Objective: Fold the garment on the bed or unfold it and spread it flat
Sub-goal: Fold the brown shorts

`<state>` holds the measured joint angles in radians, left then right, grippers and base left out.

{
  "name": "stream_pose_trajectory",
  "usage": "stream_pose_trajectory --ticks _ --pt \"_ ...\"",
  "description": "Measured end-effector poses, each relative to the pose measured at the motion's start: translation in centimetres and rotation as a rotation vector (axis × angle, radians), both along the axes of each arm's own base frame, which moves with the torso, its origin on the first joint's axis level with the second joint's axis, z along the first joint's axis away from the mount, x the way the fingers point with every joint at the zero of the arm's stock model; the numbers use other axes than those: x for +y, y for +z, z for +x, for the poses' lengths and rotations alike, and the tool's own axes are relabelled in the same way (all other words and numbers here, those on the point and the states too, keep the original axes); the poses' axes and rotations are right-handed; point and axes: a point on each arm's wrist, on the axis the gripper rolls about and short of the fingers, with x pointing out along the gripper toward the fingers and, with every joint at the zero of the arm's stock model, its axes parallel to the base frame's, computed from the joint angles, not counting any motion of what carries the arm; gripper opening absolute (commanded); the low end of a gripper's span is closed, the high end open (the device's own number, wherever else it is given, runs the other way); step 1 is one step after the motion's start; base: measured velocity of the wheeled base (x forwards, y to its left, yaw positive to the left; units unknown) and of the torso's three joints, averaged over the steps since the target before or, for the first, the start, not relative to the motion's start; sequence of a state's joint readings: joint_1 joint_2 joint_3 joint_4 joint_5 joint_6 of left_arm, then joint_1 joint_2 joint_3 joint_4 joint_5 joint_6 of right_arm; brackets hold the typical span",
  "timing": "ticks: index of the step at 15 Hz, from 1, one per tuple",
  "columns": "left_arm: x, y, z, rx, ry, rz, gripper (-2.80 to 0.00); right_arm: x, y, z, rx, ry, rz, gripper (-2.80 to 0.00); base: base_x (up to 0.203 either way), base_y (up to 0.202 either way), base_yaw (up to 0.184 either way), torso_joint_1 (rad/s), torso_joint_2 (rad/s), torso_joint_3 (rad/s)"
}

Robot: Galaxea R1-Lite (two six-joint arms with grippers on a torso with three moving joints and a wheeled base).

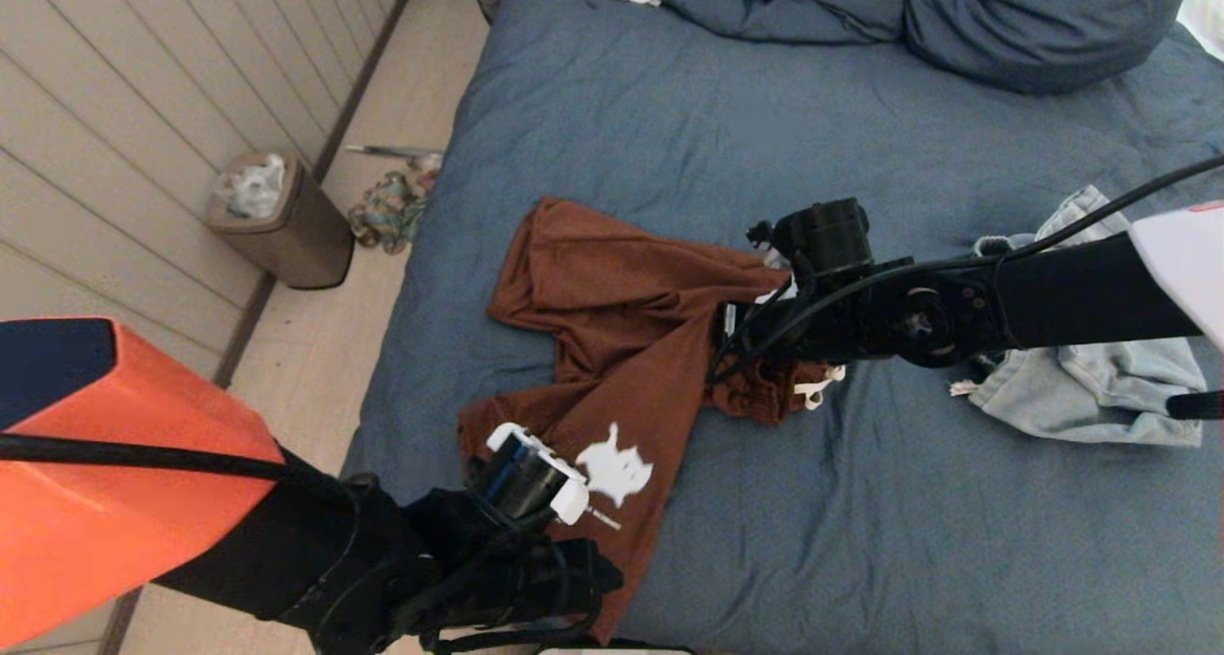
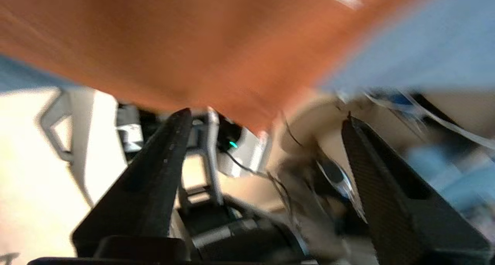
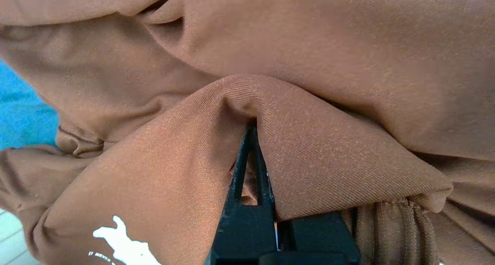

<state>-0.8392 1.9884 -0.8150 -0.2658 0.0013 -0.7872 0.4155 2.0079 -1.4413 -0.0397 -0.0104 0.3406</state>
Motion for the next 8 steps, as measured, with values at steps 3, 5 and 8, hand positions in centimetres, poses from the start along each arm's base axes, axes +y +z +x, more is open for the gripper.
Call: stream_pose_trajectory --ticks 3,5,8 --pt "-0.2 -0.9 0.8 0.012 0.032 0.022 0.00 -0.2 -0.1 0.2 0.003 -0.005 -0.001 -2.80 0.000 0.000 0.000 0.000 0.00 0.000" --pt "-0.1 -1.1 1.3 -0.010 0.065 0.043 0.00 -0.2 -0.3 0.2 0.007 -0.004 -0.003 -2.80 0.000 0.000 0.000 0.000 0.00 0.000" --pt "-0.3 -1.4 1.7 -0.017 0.081 0.057 -2.80 -0.1 -0.4 0.2 0.008 -0.003 -0.001 -2.80 0.000 0.000 0.000 0.000 0.00 0.000"
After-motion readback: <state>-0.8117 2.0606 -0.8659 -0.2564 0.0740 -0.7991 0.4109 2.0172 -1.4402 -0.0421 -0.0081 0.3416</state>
